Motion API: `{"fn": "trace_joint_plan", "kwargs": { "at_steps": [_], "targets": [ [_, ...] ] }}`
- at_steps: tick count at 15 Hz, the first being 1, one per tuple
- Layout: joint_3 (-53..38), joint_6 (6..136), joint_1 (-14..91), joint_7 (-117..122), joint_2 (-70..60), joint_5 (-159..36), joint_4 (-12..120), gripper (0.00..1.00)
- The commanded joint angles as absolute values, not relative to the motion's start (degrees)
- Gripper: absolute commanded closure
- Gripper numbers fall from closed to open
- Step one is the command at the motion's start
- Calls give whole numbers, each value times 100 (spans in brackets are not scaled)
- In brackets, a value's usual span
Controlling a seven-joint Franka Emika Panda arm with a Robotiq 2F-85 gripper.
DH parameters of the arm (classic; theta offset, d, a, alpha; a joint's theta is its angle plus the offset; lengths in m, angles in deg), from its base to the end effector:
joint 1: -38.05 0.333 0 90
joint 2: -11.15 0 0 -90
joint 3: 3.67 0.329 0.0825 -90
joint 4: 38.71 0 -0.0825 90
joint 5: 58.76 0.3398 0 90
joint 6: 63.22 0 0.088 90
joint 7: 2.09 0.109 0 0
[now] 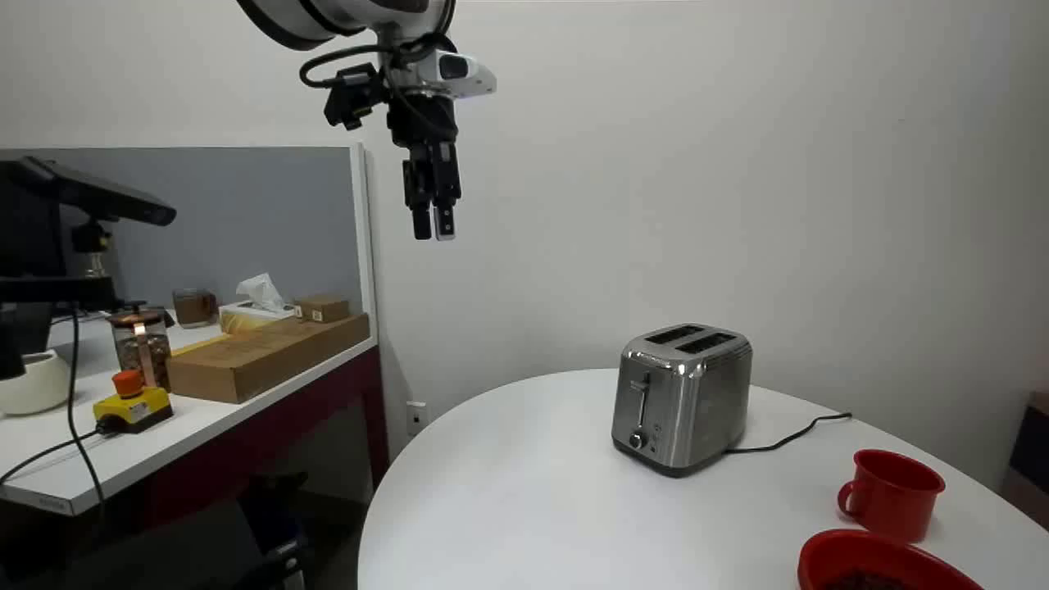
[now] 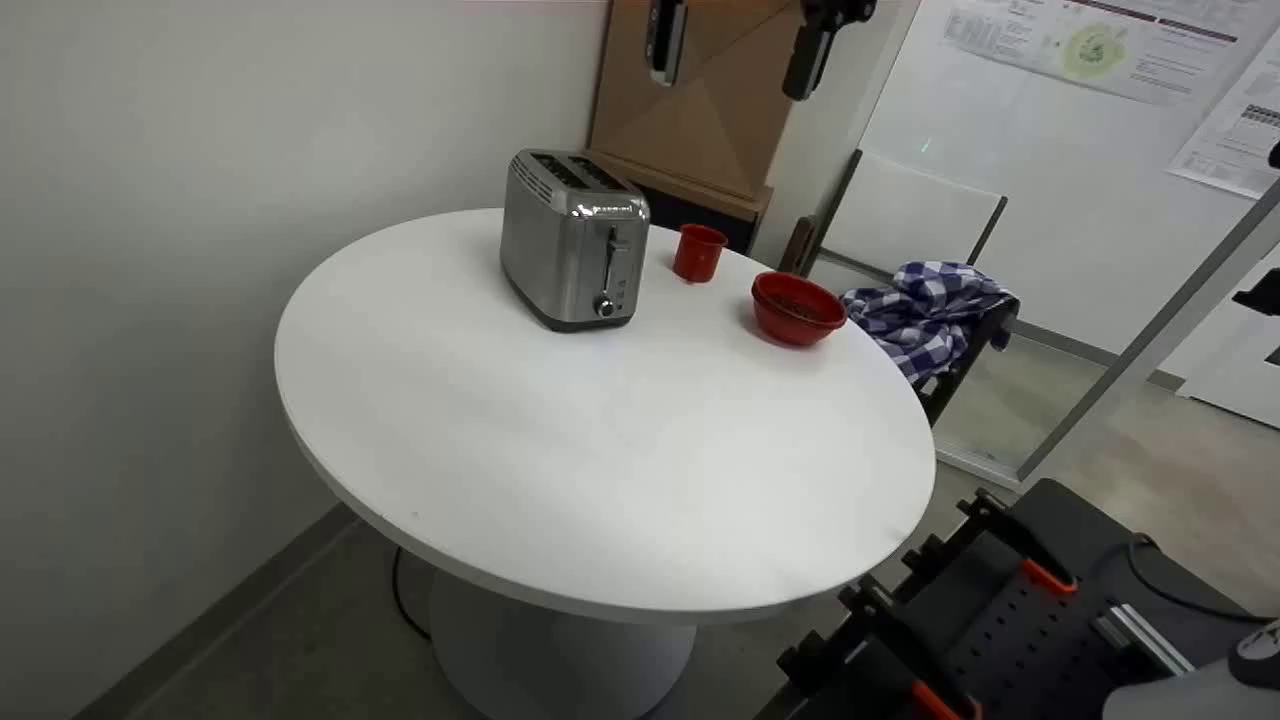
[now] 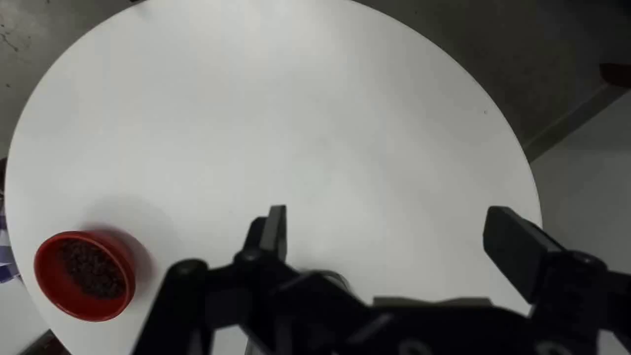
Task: Push down the toaster lever
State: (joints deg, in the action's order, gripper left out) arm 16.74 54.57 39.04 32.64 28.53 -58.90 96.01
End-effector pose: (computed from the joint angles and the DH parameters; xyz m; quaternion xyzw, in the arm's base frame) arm 0.3804 0.1580 0.4724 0.9910 -0.1230 0.0202 0.0495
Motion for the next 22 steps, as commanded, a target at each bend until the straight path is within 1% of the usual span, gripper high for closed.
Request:
{"fn": "trace_joint_plan", "kwargs": {
  "at_steps": [1, 7, 13, 17, 18, 19, 20, 21, 22],
  "targets": [
    [1476, 5446, 4115, 3318, 2829, -5960, 9592, 0],
    [919, 5750, 4194, 2386, 2389, -5521, 9239, 0],
    [401, 6498, 4010, 1795, 1514, -5791, 8555, 0],
    [224, 6877, 4016, 1671, 920, -6090, 8170, 0],
    [185, 6999, 4022, 1731, 784, -6266, 8108, 3],
    [143, 7151, 4031, 1759, 678, -6391, 8067, 17],
    [102, 7249, 4043, 1772, 601, -6491, 8024, 27],
    [57, 7377, 4043, 1739, 519, -6527, 7996, 31],
    [8, 7468, 4042, 1743, 450, -6584, 7967, 37]
  ]
}}
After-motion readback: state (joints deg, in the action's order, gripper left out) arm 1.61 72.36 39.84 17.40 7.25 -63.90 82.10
